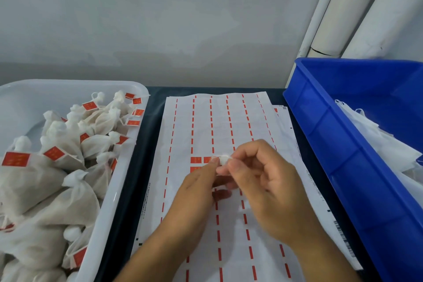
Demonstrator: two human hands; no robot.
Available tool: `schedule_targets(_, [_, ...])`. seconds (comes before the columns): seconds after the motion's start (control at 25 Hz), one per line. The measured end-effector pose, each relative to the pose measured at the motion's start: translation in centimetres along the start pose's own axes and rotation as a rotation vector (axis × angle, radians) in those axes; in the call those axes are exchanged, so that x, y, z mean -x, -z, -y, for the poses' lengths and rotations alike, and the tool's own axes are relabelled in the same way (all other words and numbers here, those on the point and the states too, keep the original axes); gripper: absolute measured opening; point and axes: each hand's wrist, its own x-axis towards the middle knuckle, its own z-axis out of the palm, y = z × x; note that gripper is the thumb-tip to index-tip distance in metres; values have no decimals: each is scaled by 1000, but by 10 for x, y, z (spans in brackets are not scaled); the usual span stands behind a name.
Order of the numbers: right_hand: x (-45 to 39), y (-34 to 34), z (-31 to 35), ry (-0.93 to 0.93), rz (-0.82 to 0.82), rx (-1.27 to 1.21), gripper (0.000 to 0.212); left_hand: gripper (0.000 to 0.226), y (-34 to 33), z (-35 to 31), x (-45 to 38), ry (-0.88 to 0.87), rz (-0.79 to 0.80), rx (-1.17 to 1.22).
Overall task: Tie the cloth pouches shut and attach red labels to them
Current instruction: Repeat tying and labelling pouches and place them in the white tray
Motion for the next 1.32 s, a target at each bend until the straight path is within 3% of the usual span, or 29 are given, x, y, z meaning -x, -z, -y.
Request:
schedule_targets(0.2, [2,-13,-6,10,94,172,5,50,12,-9,-1,213,40,499])
schedule_targets(0.4, [-1,-12,-9,-108,108,133,7,40,15,-14,-2,133,-88,475])
schedule_targets(0.52, [-6,-5,-9,-273,22,-117,15,42,17,-17,-2,80,-50,495])
schedule_targets(0.6, [-9,0,-9,-410,-61,-306,22,48,18,-15,-1,43,-42,350])
schedule_targets(0.72, [-12,4,-11,-504,-176,-445,19,52,16,-11,2,-22,-73,-267])
schedule_targets(0.84, [-10,2,-14,-375,-168,-144,14,23,16,-4,2,-211,-83,-718])
schedule_targets(0.92, [-8,1,-15,-234,-162,124,11,26,17,6,-1,-360,-117,-988])
schedule_targets(1.08, [-5,4,-18,-49,-107,368,7,46,14,7,-4,-444,-182,-1116])
schedule_targets(1.32, [-5,4,-24,-51,29,346,6,51,11,8,1,-518,-13,-1019])
